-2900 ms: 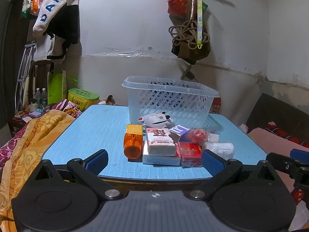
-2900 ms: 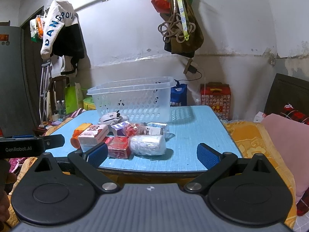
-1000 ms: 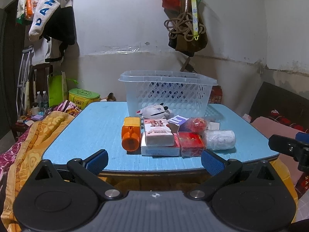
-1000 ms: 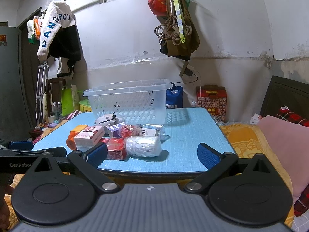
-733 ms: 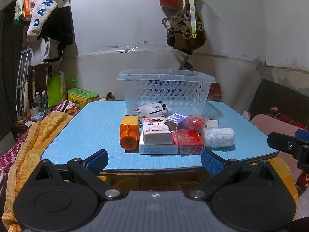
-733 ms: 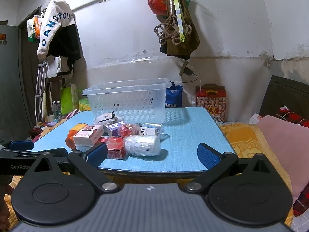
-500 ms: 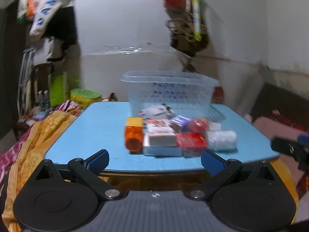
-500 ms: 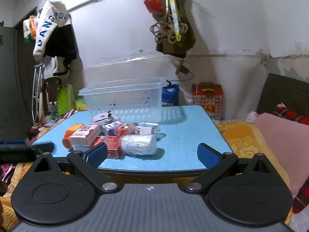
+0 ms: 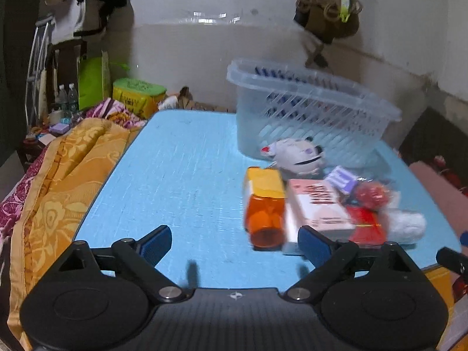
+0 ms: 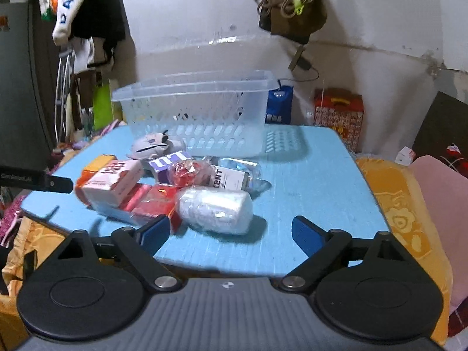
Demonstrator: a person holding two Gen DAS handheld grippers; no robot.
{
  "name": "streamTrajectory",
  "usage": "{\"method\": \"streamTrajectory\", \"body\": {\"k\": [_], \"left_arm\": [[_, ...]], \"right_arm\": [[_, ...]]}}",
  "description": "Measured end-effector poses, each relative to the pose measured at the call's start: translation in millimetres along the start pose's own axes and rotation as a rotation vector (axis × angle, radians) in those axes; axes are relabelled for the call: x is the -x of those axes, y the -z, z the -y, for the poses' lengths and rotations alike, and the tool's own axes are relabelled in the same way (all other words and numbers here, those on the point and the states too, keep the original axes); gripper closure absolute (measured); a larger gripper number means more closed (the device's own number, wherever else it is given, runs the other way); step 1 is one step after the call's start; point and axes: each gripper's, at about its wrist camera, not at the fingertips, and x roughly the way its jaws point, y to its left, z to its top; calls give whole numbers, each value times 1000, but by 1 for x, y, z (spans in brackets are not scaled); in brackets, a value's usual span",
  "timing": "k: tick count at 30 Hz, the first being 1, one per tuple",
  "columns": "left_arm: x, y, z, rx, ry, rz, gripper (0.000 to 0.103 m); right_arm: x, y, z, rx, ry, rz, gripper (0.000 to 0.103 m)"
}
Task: Organize objects
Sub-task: 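Grasp the orange bottle with the left gripper while the right grasps the white roll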
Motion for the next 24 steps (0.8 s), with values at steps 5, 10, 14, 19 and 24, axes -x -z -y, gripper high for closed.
{"method": "streamTrajectory", "body": {"k": [5, 10, 14, 19, 24], "left_arm": [[-26, -15, -19, 65, 35, -39, 11], [-41, -23, -12, 29, 75, -43, 10], [-53, -27, -4, 26, 94, -65, 10], [-63, -29, -1, 33, 64, -77, 15], [-73, -25, 1, 6, 42, -79, 24]], "right_arm": [[-28, -16, 2, -55, -25, -70, 10], [-46, -18, -5, -65, -16, -136, 10], [-52, -21, -3, -99, -3, -159, 11], [-51, -20, -1, -129, 9, -172, 16], [-53, -21, 0, -137, 3, -171, 32]]}}
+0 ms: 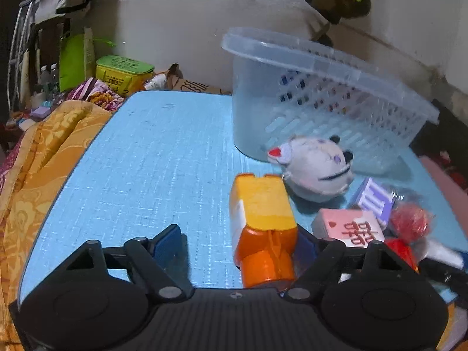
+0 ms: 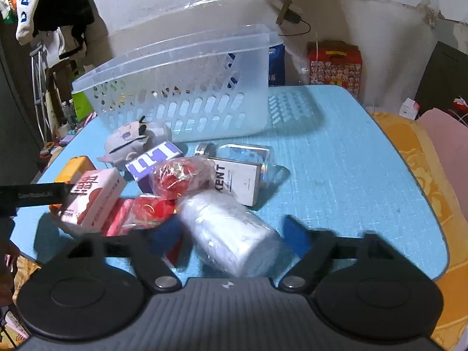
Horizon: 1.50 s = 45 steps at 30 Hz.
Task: Organize objects
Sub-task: 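Grasp the orange bottle with the left gripper while the right grasps the white roll, then drop the orange bottle and white roll into the clear basket with both grippers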
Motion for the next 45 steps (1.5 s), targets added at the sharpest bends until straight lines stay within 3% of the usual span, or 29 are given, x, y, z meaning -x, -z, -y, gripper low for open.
{"method": "streamTrajectory", "body": {"k": [2, 4, 5, 10, 13, 18, 20, 34, 40, 45], "left_arm": [[1, -2, 0, 3, 10, 10, 31], [2, -3, 2, -3, 36, 12, 54], [3, -3, 3, -8, 47, 10, 56], [8, -1, 1, -19, 40, 17, 56], [3, 0, 1, -31, 37, 6, 56], [5, 0, -2, -21, 36, 17, 58], [13, 0, -1, -40, 9, 59, 59], [53, -10, -27, 86, 114, 170, 59], [77, -52, -2, 77, 213, 292, 59], [48, -116, 30, 78, 241, 342, 59]], "right_arm": [[-1, -1, 1, -1, -5, -2, 32], [1, 1, -1, 15, -4, -1, 32], [2, 1, -2, 24, -4, 1, 33], [12, 1, -1, 46, -3, 27, 33], [4, 4, -2, 72, -7, -13, 33], [10, 3, -1, 82, -16, -4, 36], [17, 2, 4, 62, -30, 20, 37], [64, -27, 43, -130, -167, 216, 40], [61, -90, 25, -68, -182, 358, 40], [15, -135, -3, 93, -128, 413, 40]]}}
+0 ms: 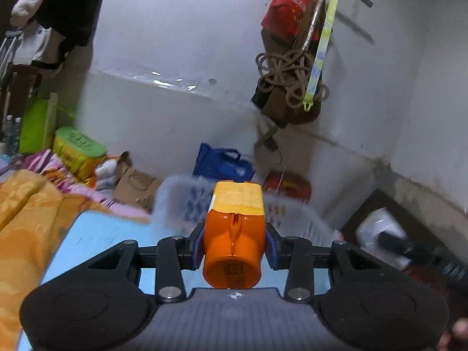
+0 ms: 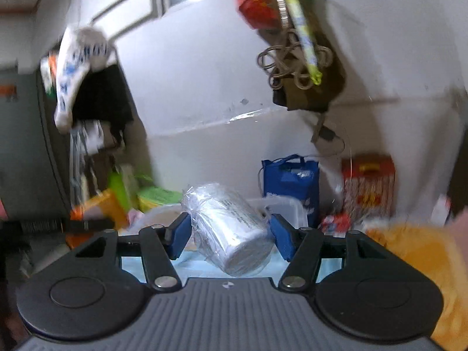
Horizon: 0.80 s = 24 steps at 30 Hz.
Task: Organize objects
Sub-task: 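Drop the orange bottle and white roll into the clear basket with both grippers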
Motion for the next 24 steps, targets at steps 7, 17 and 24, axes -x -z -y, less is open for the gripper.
{"method": "streamTrajectory", "body": {"k": [7, 17, 24], "left_arm": [[-79, -3, -6, 18, -41, -79, 58], [-20, 11, -6, -85, 6, 85, 0], [23, 88, 9, -208, -36, -47, 1]], "right_arm": [[-64, 13, 4, 34, -43, -32, 39], [20, 20, -10, -25, -45, 80, 0], [47, 86, 4, -209, -13, -95, 0]]}}
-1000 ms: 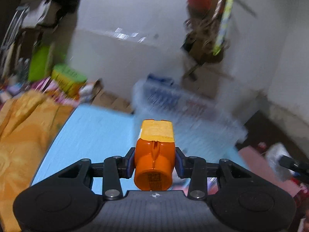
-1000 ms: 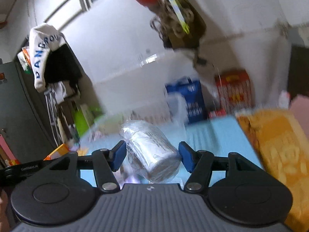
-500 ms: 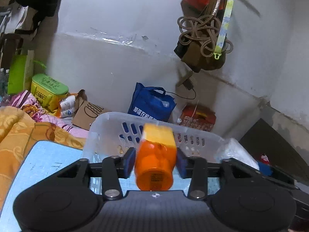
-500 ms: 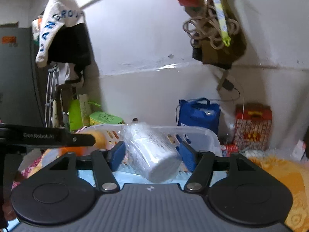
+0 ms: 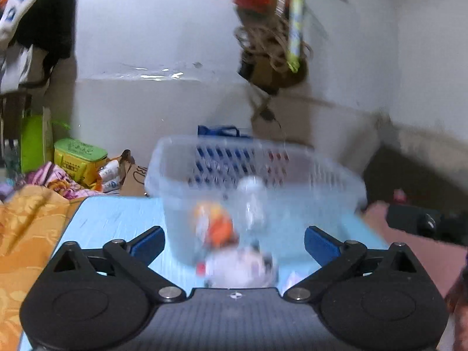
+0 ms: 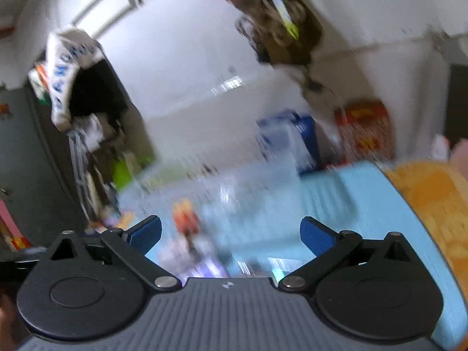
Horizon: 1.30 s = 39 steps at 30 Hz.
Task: Organize objects
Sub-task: 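Drop the orange bottle and white roll into the clear basket with both grippers, then grasp the pink card box with the left gripper while the right grasps the red candy bag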
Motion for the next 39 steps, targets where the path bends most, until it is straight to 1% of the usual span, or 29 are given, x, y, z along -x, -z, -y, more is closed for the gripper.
{"method": "streamTrajectory", "body": {"k": [1, 3, 6, 9, 10, 13, 14, 16, 20, 22, 23, 26, 29, 32, 33, 34, 35, 36, 38, 39], "left_arm": [[5, 8, 4, -19, 3, -8, 1], [13, 18, 7, -41, 9, -39, 1], [16, 26, 5, -25, 26, -81, 1], [11, 33, 6, -29, 11, -124, 6], [13, 37, 9, -41, 4, -129, 6], [16, 44, 15, -76, -2, -130, 6], [17, 45, 16, -82, -3, -128, 6], [19, 44, 16, -81, -11, -124, 6], [18, 44, 18, -59, -6, -126, 6], [17, 44, 21, -61, -4, -131, 6], [16, 44, 23, -64, -3, -133, 6], [13, 46, 29, -85, -8, -146, 7], [6, 48, 27, -56, 12, -182, 7], [0, 51, 28, -55, -9, -195, 18], [-3, 52, 29, -58, -14, -200, 23], [-6, 54, 29, -60, -15, -209, 30], [-8, 56, 29, -58, -11, -221, 32], [-11, 57, 29, -52, 2, -231, 34], [-10, 58, 29, -59, -7, -220, 36], [-9, 58, 29, -62, -9, -214, 42]], "right_arm": [[1, 7, 2, 13, 30, -8, 0], [1, 17, 4, 65, 95, 11, 0], [3, 22, 1, 144, 156, 49, 0], [4, 24, -6, 168, 139, 67, 0], [3, 25, -10, 191, 129, 59, 0], [2, 30, -23, 298, 140, 9, 0], [1, 29, -24, 312, 139, -3, 0], [3, 28, -22, 291, 124, -20, 0], [5, 24, -12, 179, 109, -68, 0], [6, 27, -9, 170, 142, -76, 0], [6, 26, -7, 172, 145, -85, 0], [8, 27, 0, 146, 132, -99, 0], [10, 26, 5, 113, 124, -96, 0], [9, 25, 8, 66, 98, -112, 0], [8, 25, 8, 55, 93, -118, 0], [6, 25, 7, 50, 92, -124, 0], [4, 26, 6, 50, 90, -127, 0], [2, 26, 4, 51, 87, -132, 2], [-4, 29, 0, 57, 73, -153, 7], [-8, 30, -3, 61, 64, -169, 11]]}}
